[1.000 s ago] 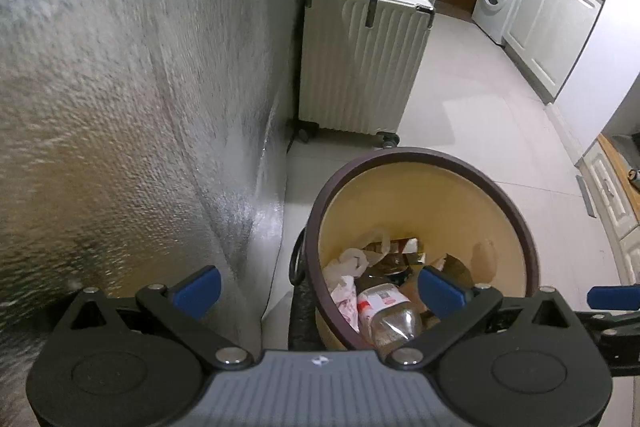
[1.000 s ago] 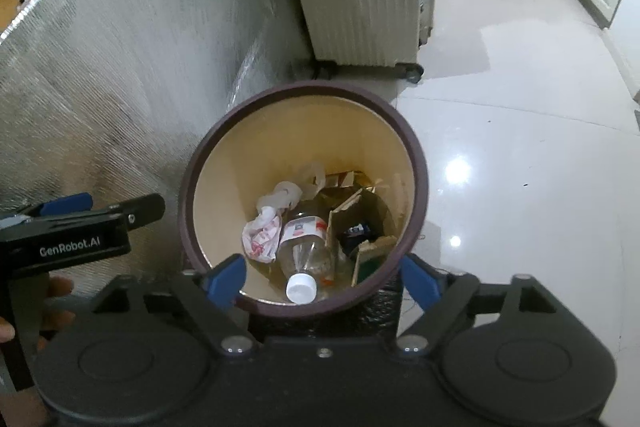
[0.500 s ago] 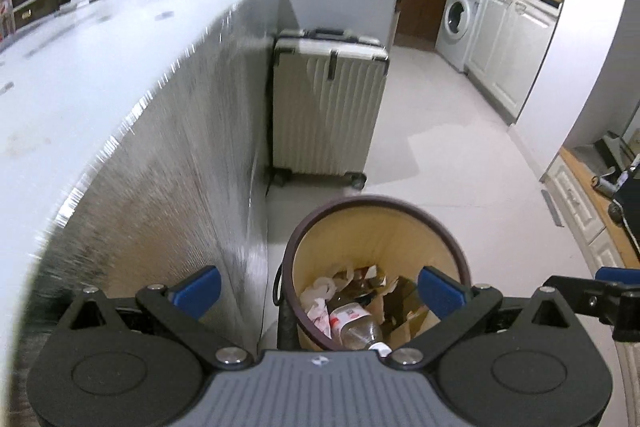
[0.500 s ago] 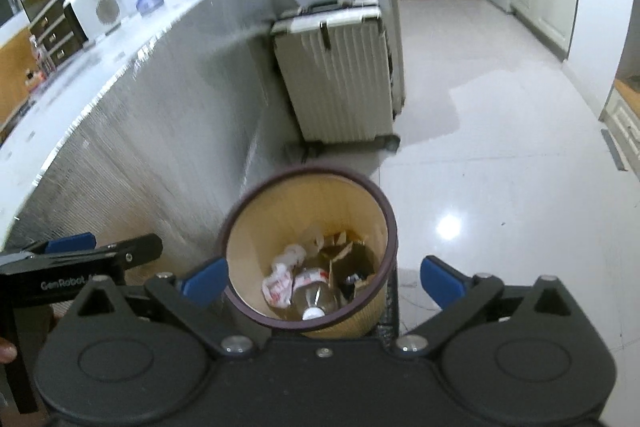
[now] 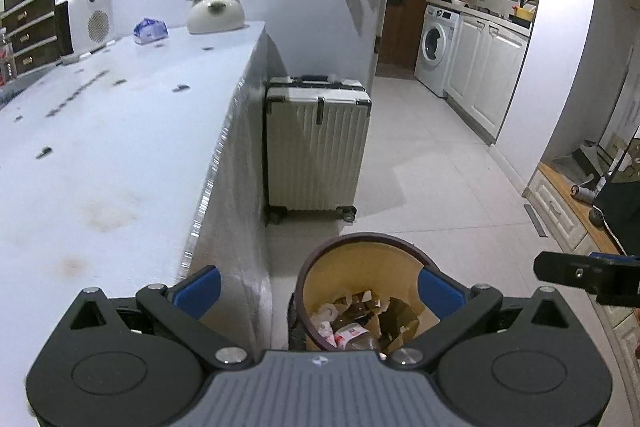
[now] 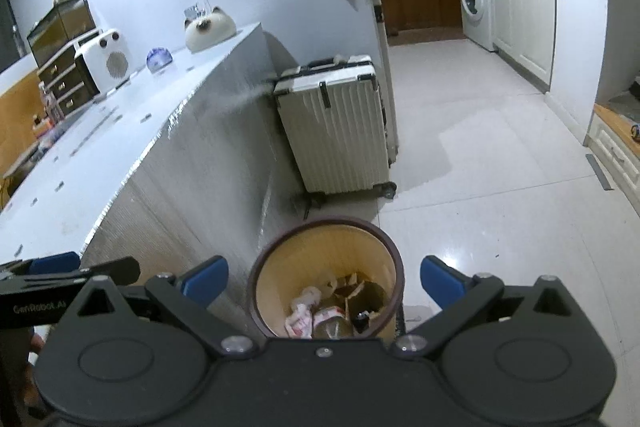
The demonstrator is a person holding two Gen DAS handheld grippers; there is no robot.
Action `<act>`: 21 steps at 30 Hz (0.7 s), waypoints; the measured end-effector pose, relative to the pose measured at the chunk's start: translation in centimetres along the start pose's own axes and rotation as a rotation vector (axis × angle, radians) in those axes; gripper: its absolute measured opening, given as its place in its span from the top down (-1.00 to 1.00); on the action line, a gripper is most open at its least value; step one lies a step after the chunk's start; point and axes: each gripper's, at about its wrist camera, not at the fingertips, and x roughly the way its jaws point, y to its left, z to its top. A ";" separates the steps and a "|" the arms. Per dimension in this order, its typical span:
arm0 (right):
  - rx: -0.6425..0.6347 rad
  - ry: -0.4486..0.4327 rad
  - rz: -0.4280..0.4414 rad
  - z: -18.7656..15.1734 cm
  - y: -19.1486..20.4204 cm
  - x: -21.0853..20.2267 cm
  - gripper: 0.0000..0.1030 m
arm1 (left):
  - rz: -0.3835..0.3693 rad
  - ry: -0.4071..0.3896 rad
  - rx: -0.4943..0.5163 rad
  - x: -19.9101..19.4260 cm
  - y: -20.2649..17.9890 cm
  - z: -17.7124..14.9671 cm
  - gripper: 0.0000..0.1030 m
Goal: Collect trash
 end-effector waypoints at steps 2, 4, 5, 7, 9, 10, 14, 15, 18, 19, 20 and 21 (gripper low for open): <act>0.001 -0.021 0.002 0.0 0.6 -0.9 -1.00 | 0.008 -0.014 0.006 -1.0 0.7 0.1 -1.00; 0.004 -0.041 0.003 0.1 1.1 -1.7 -1.00 | 0.012 -0.028 0.007 -2.0 1.3 0.2 -1.00; 0.005 -0.050 0.002 0.1 1.2 -2.0 -1.00 | 0.015 -0.035 0.006 -2.5 1.7 0.2 -1.00; 0.004 -0.068 -0.011 0.0 1.7 -2.6 -1.00 | 0.024 -0.043 0.003 -3.3 2.3 0.2 -1.00; -0.003 -0.080 -0.021 -0.2 2.2 -3.0 -1.00 | 0.030 -0.048 0.003 -3.9 3.0 0.1 -1.00; -0.007 -0.083 -0.023 -0.4 2.4 -3.1 -1.00 | 0.032 -0.050 0.002 -4.2 3.3 0.0 -1.00; -0.028 -0.085 -0.052 -1.0 3.4 -3.5 -1.00 | 0.034 -0.045 -0.006 -4.9 4.3 -0.5 -1.00; -0.033 -0.085 -0.058 -1.1 3.5 -3.6 -1.00 | 0.039 -0.043 -0.006 -5.0 4.4 -0.7 -1.00; -0.028 -0.095 -0.068 -1.6 3.8 -4.0 -1.00 | 0.058 -0.043 -0.006 -5.2 4.8 -1.2 -1.00; -0.025 -0.096 -0.072 -1.8 3.9 -4.1 -1.00 | 0.058 -0.039 -0.009 -5.2 4.9 -1.4 -1.00; -0.024 -0.097 -0.076 -1.9 4.0 -4.2 -1.00 | 0.055 -0.032 -0.013 -5.2 5.0 -1.7 -1.00; -0.025 -0.097 -0.082 -2.1 4.1 -4.3 -1.00 | 0.052 -0.026 -0.016 -5.2 5.2 -1.9 -1.00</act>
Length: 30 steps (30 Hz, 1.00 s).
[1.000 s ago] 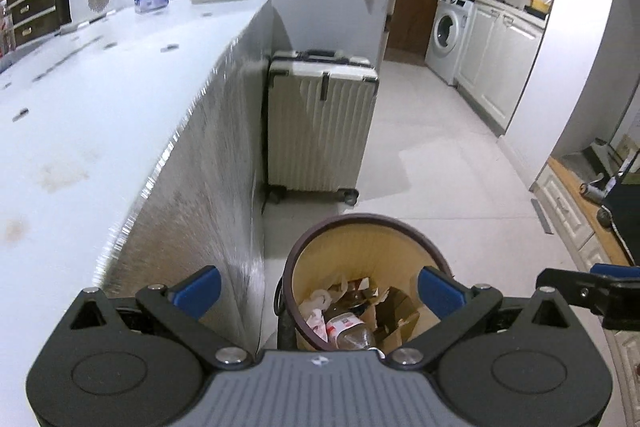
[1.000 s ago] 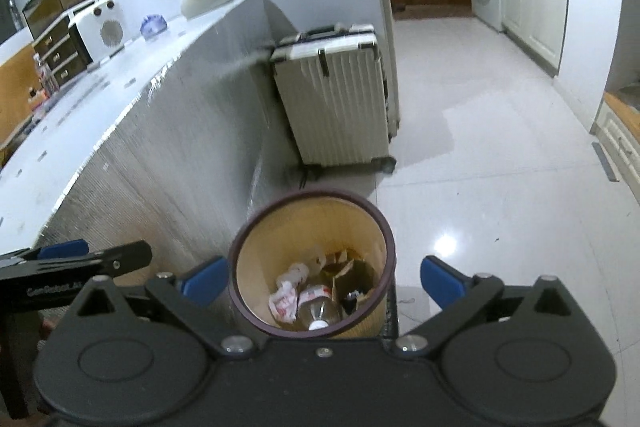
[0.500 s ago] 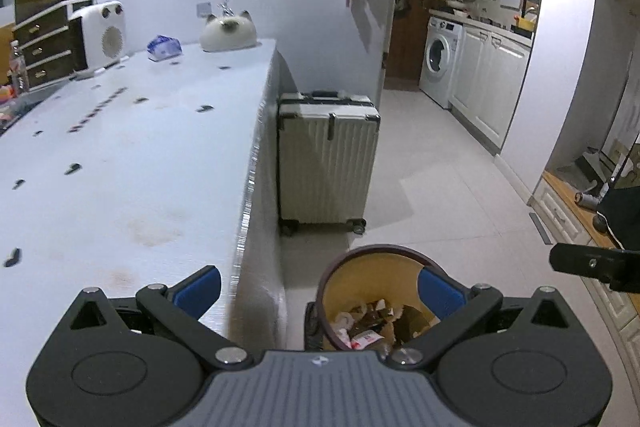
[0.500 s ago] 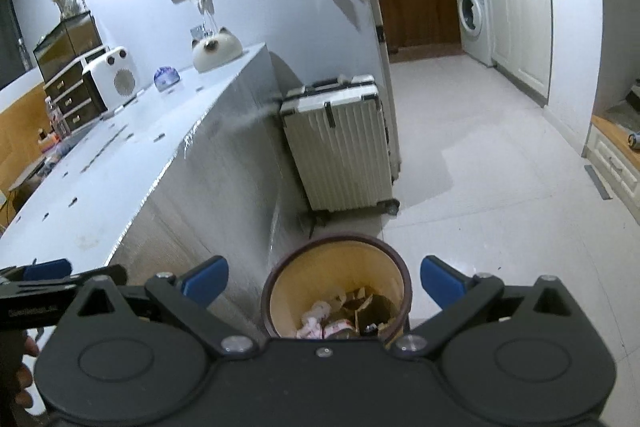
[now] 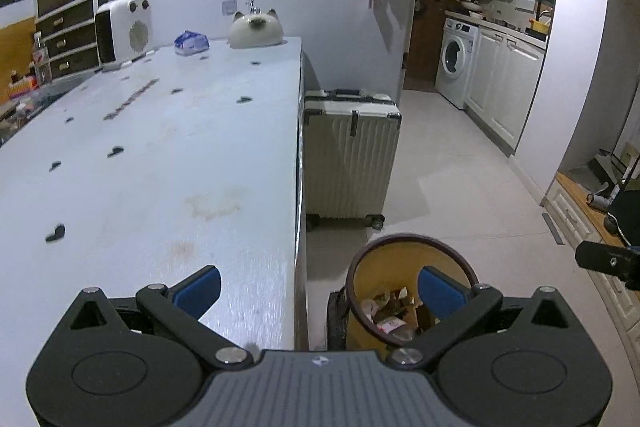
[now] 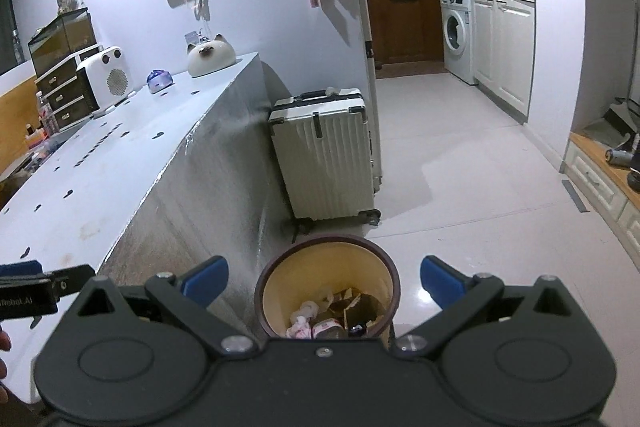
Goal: Collect trash
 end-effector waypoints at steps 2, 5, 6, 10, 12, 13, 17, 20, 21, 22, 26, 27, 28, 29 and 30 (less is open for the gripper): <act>-0.011 -0.005 -0.015 -0.3 0.2 -0.2 -1.00 | 0.000 0.012 0.001 0.1 0.3 -0.5 -1.00; -0.032 -0.008 -0.041 -0.8 0.7 -0.4 -1.00 | 0.009 0.025 -0.003 0.1 0.5 -1.3 -1.00; -0.035 -0.006 -0.044 -0.9 0.9 -0.5 -1.00 | 0.009 0.030 -0.006 0.1 0.6 -1.5 -1.00; -0.040 0.011 -0.052 -1.5 1.1 -0.5 -1.00 | 0.011 0.043 -0.012 -0.1 0.9 -2.1 -1.00; -0.046 0.017 -0.057 -1.7 1.1 -0.5 -1.00 | 0.014 0.044 -0.012 -0.2 0.8 -2.3 -1.00; -0.051 0.018 -0.058 -1.8 1.2 -0.6 -1.00 | 0.014 0.044 -0.012 -0.3 0.8 -2.4 -1.00; -0.063 0.031 -0.064 -2.3 1.4 -0.8 -1.00 | 0.014 0.046 -0.007 -0.5 0.6 -2.6 -1.00; -0.073 0.045 -0.076 -2.6 1.5 -0.9 -1.00 | 0.014 0.053 -0.002 -0.5 0.3 -2.7 -1.00; -0.079 0.051 -0.079 -2.7 1.6 -0.9 -1.00 | 0.013 0.055 -0.001 -0.4 0.3 -2.7 -1.00; -0.083 0.056 -0.080 -2.8 1.7 -0.9 -1.00 | 0.012 0.059 0.000 -0.4 0.2 -2.7 -1.00; -0.093 0.070 -0.091 -3.1 1.6 -0.8 -1.00 | 0.010 0.067 0.009 -0.3 -0.2 -2.9 -1.00; -0.093 0.074 -0.093 -3.2 1.7 -0.8 -1.00 | 0.011 0.069 0.011 -0.3 -0.3 -2.9 -1.00; -0.093 0.077 -0.095 -3.2 1.6 -0.7 -1.00 | 0.012 0.071 0.013 -0.2 -0.4 -2.9 -1.00; -0.094 0.080 -0.096 -3.3 1.7 -0.7 -1.00 | 0.012 0.073 0.013 -0.2 -0.4 -2.9 -1.00; -0.093 0.082 -0.096 -3.4 1.6 -0.7 -1.00 | 0.011 0.076 0.013 -0.1 -0.4 -3.0 -1.00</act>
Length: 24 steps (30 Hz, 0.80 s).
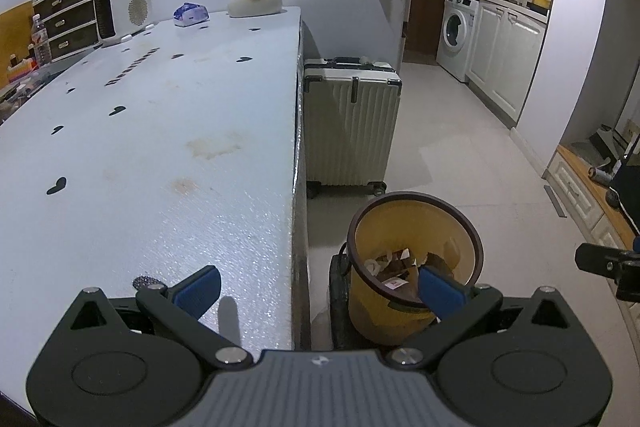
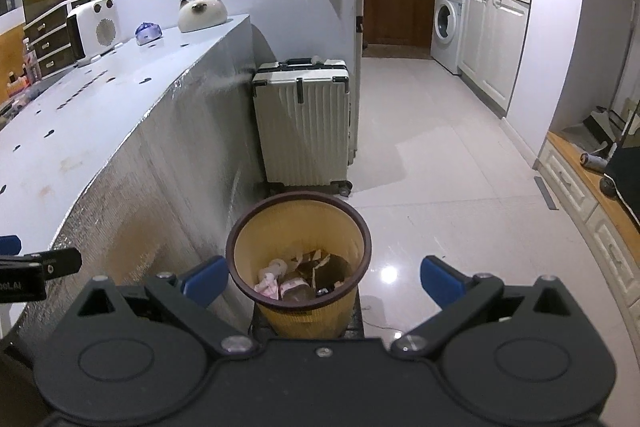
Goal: Collect trash
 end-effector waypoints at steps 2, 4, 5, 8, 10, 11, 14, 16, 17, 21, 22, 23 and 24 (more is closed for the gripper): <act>0.002 0.003 0.003 0.0 0.0 0.0 -1.00 | 0.003 0.005 0.003 0.1 -0.1 -0.1 -1.00; 0.004 0.008 0.003 -0.1 -0.1 0.1 -1.00 | 0.005 0.008 0.006 0.1 -0.3 -0.1 -1.00; 0.004 0.010 0.001 0.0 -0.1 0.1 -1.00 | 0.004 0.009 0.008 0.2 -0.3 -0.2 -1.00; 0.009 0.012 -0.001 -0.1 -0.3 0.1 -1.00 | 0.004 0.009 0.009 0.2 -0.4 -0.2 -1.00; 0.007 0.012 -0.001 0.0 -0.3 0.2 -1.00 | 0.004 0.009 0.009 0.2 -0.4 -0.2 -1.00; 0.005 0.011 -0.002 0.0 -0.3 0.2 -1.00 | 0.004 0.009 0.010 0.2 -0.4 -0.2 -1.00; 0.001 0.010 -0.003 0.1 -0.1 0.2 -1.00 | 0.003 0.010 0.009 0.2 -0.4 -0.2 -1.00; 0.000 0.011 -0.003 0.1 -0.1 0.2 -1.00 | 0.003 0.009 0.009 0.1 -0.4 -0.2 -1.00; 0.001 0.010 -0.004 0.1 -0.1 0.2 -1.00 | 0.004 0.009 0.009 0.1 -0.4 -0.2 -1.00; 0.000 0.010 -0.004 0.0 -0.2 0.2 -1.00 | 0.004 0.009 0.008 0.1 -0.4 -0.2 -1.00; 0.000 0.009 -0.004 0.0 -0.2 0.2 -1.00 | 0.003 0.009 0.009 0.2 -0.4 -0.2 -1.00; 0.000 0.010 -0.004 0.0 -0.2 0.2 -1.00 | 0.003 0.009 0.009 0.2 -0.3 -0.2 -1.00; 0.000 0.010 -0.004 0.0 -0.2 0.2 -1.00 | 0.003 0.009 0.009 0.2 -0.4 -0.2 -1.00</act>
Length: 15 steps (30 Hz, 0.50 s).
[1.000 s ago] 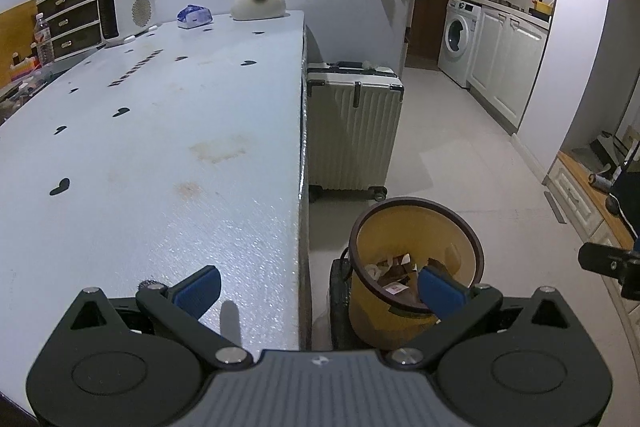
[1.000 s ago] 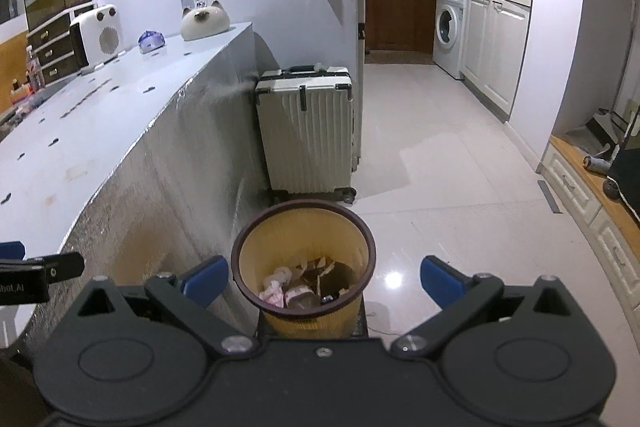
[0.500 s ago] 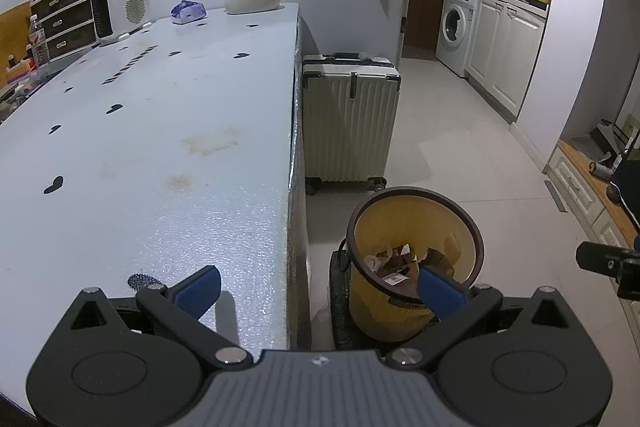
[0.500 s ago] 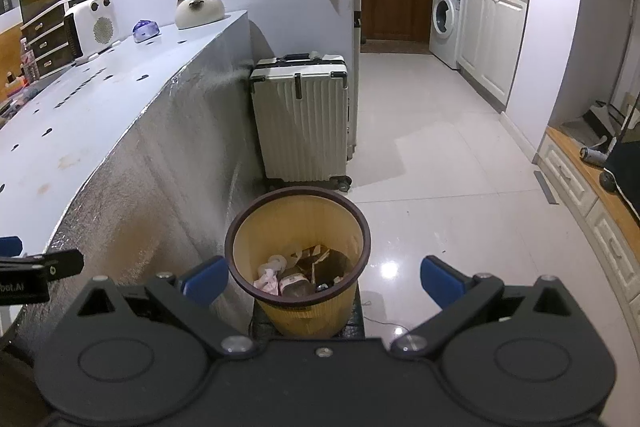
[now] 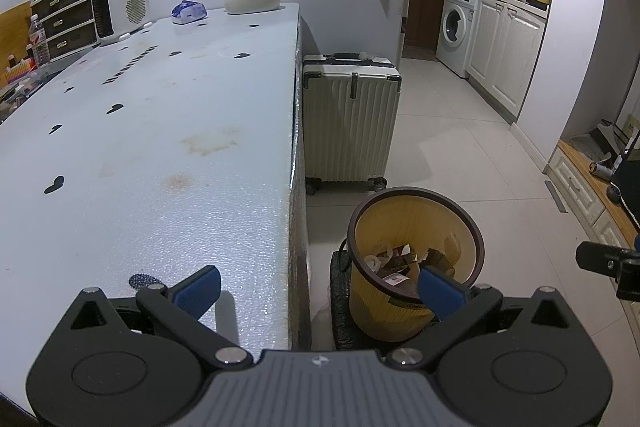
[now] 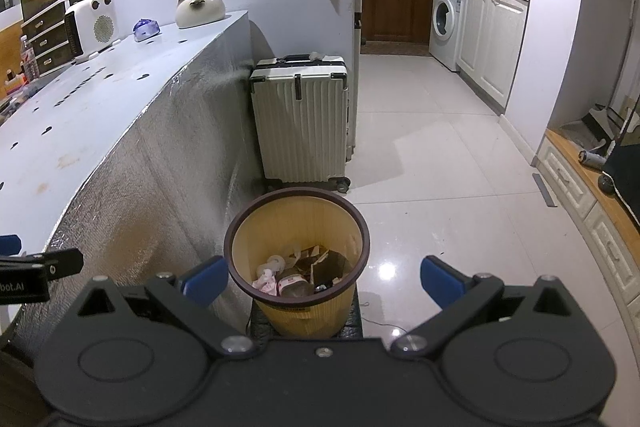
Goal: Collect trash
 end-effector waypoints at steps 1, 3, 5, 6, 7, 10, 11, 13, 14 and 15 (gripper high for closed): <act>0.000 0.000 0.000 0.0 0.0 0.0 -1.00 | 0.000 0.000 0.000 0.0 0.0 0.0 -1.00; -0.001 0.000 -0.001 0.0 0.0 0.0 -1.00 | 0.000 0.000 0.000 0.0 0.0 0.0 -1.00; -0.001 0.000 0.000 0.0 0.0 0.0 -1.00 | 0.000 0.000 0.000 0.0 0.0 0.0 -1.00; -0.001 0.000 0.000 0.0 0.0 0.0 -1.00 | 0.000 0.000 0.000 0.0 0.0 0.0 -1.00; -0.001 0.000 0.000 0.0 0.0 0.0 -1.00 | 0.000 0.000 0.000 0.0 0.0 0.0 -1.00; -0.001 0.000 0.000 0.0 0.0 0.0 -1.00 | -0.001 0.001 0.000 0.0 -0.1 0.0 -1.00; -0.001 0.000 0.000 0.0 0.0 0.0 -1.00 | -0.001 0.001 0.001 0.0 -0.1 0.0 -1.00; -0.002 0.001 0.000 0.0 0.1 0.0 -1.00 | -0.002 0.002 0.002 0.0 -0.1 0.0 -1.00; -0.001 0.000 0.000 0.0 0.0 0.0 -1.00 | -0.002 0.003 0.002 0.0 -0.1 0.0 -1.00; -0.002 0.000 0.000 0.0 0.0 0.0 -1.00 | -0.003 0.004 0.002 0.0 -0.1 0.0 -1.00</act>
